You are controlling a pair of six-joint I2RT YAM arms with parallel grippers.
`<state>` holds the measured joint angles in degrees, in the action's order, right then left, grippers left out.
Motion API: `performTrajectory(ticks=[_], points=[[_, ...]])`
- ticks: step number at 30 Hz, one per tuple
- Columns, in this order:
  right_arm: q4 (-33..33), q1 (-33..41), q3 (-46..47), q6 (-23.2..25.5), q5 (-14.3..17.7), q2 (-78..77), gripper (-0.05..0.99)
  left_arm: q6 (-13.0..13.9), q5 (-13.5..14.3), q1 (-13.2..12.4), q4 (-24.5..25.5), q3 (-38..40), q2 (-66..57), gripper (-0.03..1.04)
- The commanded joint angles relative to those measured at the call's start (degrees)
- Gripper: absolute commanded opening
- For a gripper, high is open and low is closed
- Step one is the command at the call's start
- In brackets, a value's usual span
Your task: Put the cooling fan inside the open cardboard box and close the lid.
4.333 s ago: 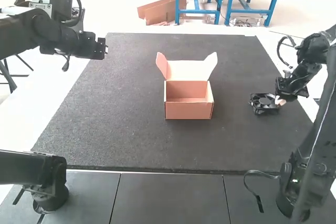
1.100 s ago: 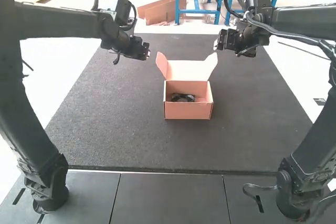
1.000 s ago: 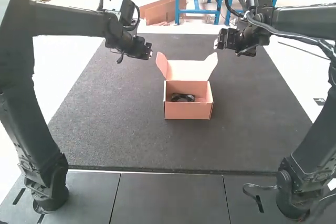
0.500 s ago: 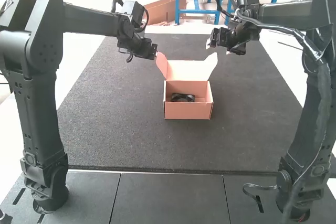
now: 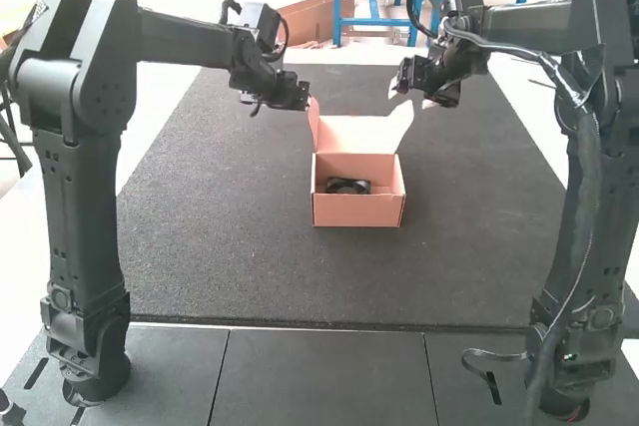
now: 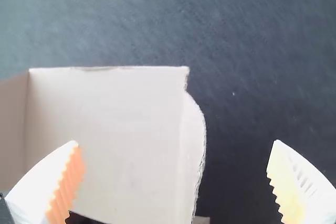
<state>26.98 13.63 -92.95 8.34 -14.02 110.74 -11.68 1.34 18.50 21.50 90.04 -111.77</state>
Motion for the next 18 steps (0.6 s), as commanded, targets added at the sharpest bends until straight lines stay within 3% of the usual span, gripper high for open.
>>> performTrajectory(ticks=[1, 7, 16, 18], points=[[0.2, -1.2, -2.2, 0.0, -0.9, 1.0, 0.76, -1.9, -6.4, 0.5, -0.1, 2.5, -0.2, 0.97], [0.4, -1.2, -2.4, 0.1, -0.9, 1.8, 0.68, -2.8, -10.1, 0.5, -0.1, 2.8, -0.1, 0.97], [-0.1, -1.2, -2.2, 0.0, -0.8, 2.2, 0.37, -2.8, -10.1, 0.5, 0.0, 2.8, -0.2, 0.97], [-0.4, -1.1, -2.2, 0.0, -0.8, 2.2, 0.33, -2.8, -10.1, 0.5, 0.1, 2.8, -0.1, 0.97]])
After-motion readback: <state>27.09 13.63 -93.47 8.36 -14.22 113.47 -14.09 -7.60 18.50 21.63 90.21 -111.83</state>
